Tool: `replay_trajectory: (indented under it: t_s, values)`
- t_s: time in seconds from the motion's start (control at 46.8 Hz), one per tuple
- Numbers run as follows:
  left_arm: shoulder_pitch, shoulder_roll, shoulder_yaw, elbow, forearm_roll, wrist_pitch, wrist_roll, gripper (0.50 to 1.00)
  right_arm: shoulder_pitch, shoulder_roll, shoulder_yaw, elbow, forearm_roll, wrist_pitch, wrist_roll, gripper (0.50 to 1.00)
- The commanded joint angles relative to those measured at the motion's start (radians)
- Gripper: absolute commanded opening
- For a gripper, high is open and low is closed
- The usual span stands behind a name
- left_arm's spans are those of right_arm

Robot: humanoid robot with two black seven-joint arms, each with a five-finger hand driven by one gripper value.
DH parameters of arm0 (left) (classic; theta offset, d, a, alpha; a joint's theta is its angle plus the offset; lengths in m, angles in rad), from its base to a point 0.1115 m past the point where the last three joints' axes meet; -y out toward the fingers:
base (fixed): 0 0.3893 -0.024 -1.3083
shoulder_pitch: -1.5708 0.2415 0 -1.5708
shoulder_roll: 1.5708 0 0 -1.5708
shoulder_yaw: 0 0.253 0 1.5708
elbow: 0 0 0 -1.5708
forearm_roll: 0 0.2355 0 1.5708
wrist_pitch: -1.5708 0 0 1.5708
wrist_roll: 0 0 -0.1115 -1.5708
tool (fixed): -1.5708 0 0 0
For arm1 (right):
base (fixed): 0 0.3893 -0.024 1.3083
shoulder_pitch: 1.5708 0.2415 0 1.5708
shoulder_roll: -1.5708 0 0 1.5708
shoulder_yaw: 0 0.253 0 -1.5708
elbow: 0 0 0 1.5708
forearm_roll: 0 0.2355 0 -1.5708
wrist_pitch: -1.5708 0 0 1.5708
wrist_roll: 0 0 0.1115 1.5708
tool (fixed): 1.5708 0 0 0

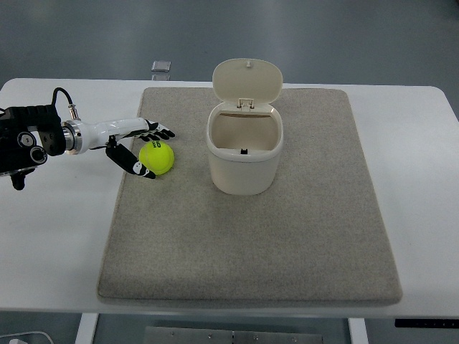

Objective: Put tennis ball into box with left hand
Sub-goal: 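Close the left hand fingers around the tennis ball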

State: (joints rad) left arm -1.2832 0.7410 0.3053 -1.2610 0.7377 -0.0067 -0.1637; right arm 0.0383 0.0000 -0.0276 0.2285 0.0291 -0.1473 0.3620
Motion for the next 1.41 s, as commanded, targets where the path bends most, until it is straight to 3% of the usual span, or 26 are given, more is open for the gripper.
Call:
replay_trajectory:
  t_s: [0.0,0.363,0.534,0.577,0.662,1.261,1.325,1.389]
  values:
    - [-0.001,-0.002,0.0,0.002,0.003,0.001,0.0,0.921,0.0,0.0,0.0,0.0,0.0,0.0,0.0,0.938]
    - [0.004,-0.003,-0.002,0.009,0.019,0.002,0.0,0.913,0.0,0.0,0.0,0.0,0.0,0.0,0.0,0.938]
    - [0.016,-0.005,0.0,0.009,0.022,0.014,0.001,0.887,0.0,0.0,0.0,0.0,0.0,0.0,0.0,0.938]
    - [0.016,-0.005,-0.002,0.011,0.023,0.014,0.001,0.855,0.0,0.0,0.0,0.0,0.0,0.0,0.0,0.938]
    - [0.016,-0.005,-0.002,0.015,0.028,0.014,0.0,0.84,0.0,0.0,0.0,0.0,0.0,0.0,0.0,0.938]
    - [0.031,-0.022,-0.011,0.008,0.029,0.016,-0.008,0.866,0.0,0.0,0.0,0.0,0.0,0.0,0.0,0.94]
    - [0.031,-0.022,-0.009,0.008,0.031,0.016,-0.008,0.846,0.0,0.0,0.0,0.0,0.0,0.0,0.0,0.938]
    - [0.031,-0.02,-0.008,0.008,0.035,0.016,-0.008,0.793,0.0,0.0,0.0,0.0,0.0,0.0,0.0,0.938]
